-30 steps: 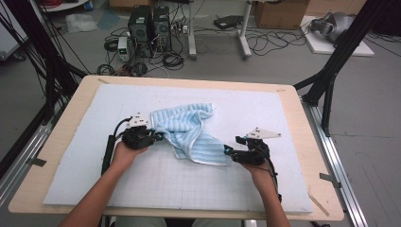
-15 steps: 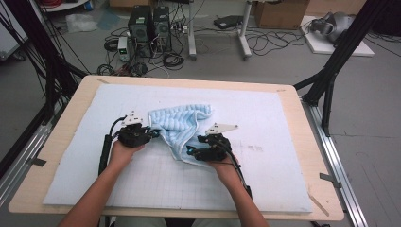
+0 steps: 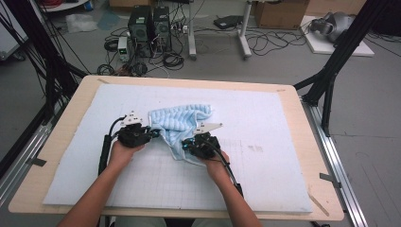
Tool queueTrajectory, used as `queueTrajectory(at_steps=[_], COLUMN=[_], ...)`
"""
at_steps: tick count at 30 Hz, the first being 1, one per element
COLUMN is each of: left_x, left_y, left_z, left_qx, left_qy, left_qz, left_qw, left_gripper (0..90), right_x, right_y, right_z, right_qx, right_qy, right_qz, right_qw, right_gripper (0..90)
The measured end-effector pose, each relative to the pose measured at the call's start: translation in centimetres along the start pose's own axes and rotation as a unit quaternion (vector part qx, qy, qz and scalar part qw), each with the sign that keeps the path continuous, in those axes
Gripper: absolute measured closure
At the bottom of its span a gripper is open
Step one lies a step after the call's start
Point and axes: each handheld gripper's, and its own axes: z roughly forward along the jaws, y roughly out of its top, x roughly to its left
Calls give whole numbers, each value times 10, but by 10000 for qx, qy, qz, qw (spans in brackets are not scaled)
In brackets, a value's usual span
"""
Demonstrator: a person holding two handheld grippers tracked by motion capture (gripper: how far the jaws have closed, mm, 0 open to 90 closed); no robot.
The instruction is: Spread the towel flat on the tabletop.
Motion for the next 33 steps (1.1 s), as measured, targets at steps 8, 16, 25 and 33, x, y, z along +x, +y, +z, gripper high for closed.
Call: queueTrajectory(at_steps=[8,16,25,33], left_x=[0,-2,-8,2], left_y=[0,1,12,6], left_z=[4,7,29,34], left_qx=[-107,-236,-332,-37], left_qy=[25,36,278,519], left_qz=[-25,-85,87,-289], left_qw=[9999,9997,9990,9982], left_gripper=[780,780,795,493], right_x=[-31,-72,-118,-135], right_y=[4,10,19,14], right_z=[-21,-41,-55,-61], right_qx=[-133,-251,-334,-234], right_qy=[-528,-1268,-2286,-2728], right_qz=[222,550,798,961], right_qw=[9983,9901,9697,9570], right_gripper=[883,885,887,834])
